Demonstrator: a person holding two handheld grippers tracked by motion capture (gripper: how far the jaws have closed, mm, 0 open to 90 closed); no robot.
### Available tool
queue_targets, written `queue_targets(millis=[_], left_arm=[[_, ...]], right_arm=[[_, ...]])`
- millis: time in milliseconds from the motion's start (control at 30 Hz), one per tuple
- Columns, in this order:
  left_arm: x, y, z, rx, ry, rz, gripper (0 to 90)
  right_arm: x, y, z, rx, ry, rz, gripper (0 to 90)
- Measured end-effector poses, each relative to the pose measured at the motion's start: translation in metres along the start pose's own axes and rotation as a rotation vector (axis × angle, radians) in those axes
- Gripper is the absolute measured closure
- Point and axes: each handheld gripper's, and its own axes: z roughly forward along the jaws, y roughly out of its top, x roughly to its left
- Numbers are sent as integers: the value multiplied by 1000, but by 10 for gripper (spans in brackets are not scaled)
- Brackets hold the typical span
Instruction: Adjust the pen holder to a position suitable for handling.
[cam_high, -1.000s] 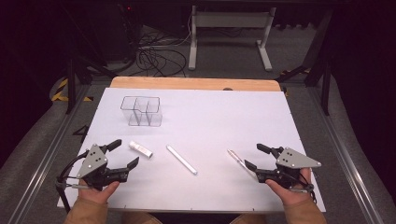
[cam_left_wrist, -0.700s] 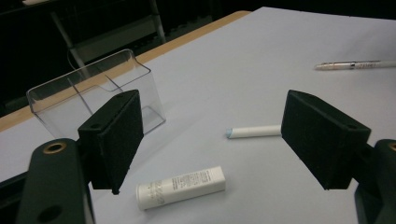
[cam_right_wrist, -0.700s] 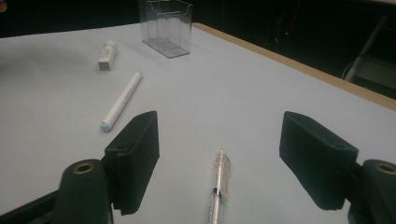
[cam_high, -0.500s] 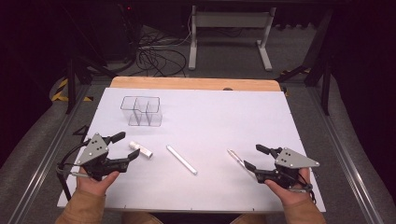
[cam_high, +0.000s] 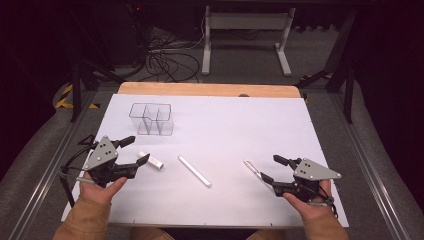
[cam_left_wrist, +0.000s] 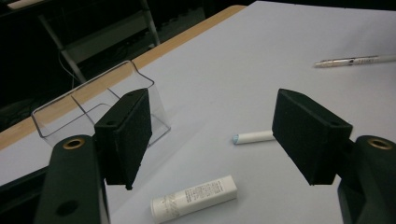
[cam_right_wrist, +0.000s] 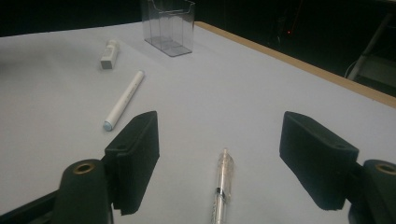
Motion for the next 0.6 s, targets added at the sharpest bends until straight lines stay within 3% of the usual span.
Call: queue_targets(millis=[233,333,600], left_arm=[[4,5,3,32,-13,-13,292],[13,11,8,82,-10,-17,298],[33,15,17,127,-10,-30,321]], right_arm=[[1,0,1,3,4,-4,292],[0,0,1,3,6,-6,292],[1,0,2,5,13,-5,291]])
